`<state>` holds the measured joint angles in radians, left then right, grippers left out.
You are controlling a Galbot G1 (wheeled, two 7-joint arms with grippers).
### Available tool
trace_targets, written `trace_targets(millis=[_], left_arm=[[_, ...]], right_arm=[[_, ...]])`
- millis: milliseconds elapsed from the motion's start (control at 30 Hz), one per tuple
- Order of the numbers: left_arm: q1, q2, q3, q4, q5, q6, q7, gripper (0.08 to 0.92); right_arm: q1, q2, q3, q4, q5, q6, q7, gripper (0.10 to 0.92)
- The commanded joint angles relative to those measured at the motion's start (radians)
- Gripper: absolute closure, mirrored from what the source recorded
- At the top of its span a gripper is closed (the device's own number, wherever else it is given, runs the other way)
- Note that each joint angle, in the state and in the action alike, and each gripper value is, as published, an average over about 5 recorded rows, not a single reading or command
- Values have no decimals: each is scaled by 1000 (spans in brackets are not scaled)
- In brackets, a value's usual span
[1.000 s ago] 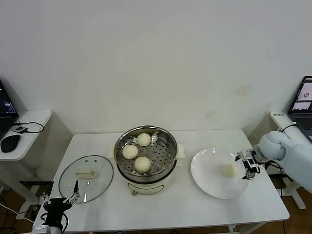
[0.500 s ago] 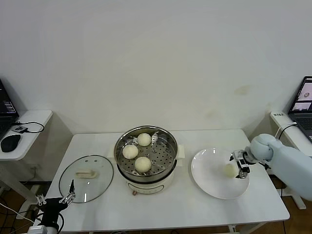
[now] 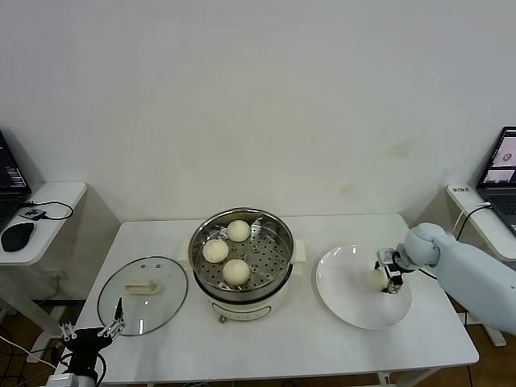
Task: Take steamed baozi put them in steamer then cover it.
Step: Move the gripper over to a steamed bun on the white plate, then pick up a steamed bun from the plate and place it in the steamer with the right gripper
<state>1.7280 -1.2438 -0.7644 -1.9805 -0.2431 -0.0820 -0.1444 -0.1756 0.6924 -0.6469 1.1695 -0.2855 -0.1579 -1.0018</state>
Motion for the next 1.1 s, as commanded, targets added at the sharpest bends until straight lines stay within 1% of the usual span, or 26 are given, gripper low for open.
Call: trace_targets(millis=[33,133,267,367,600,733,900,1100], left_arm=[[1,-1,-1,0,0,-1,0,177],[2,-2,-2,0,0,-2,0,177],[4,-1,-6,-1,-1,-3,-2,177],[2,-1,-8,-2,-1,-3,-4,177],[-5,0,-5,-6,-1,-3,-6,177],[-10,-1,-2,-7,0,-3,-11,177],[-15,0,2,-7,1,-4,-15,177],[-12,-2,-8,-9,4,-5,-20,177]], right_arm=[[-3,14,4,-14,-6,-6,-3,331],[1,8,1,-4,-3,-6,-10,365],[37,-18,-30,34,21,-10,-21,383],[101,-57,-99,88,66,-22,-30,391],[365,-158,-265,258,240,-86,-43,403],[566,-177,-428,357,389,-131,-36,400],[828,-116,-615,442,546,-186,-6,397],[991,77,-714,447,740,-286,62,397]])
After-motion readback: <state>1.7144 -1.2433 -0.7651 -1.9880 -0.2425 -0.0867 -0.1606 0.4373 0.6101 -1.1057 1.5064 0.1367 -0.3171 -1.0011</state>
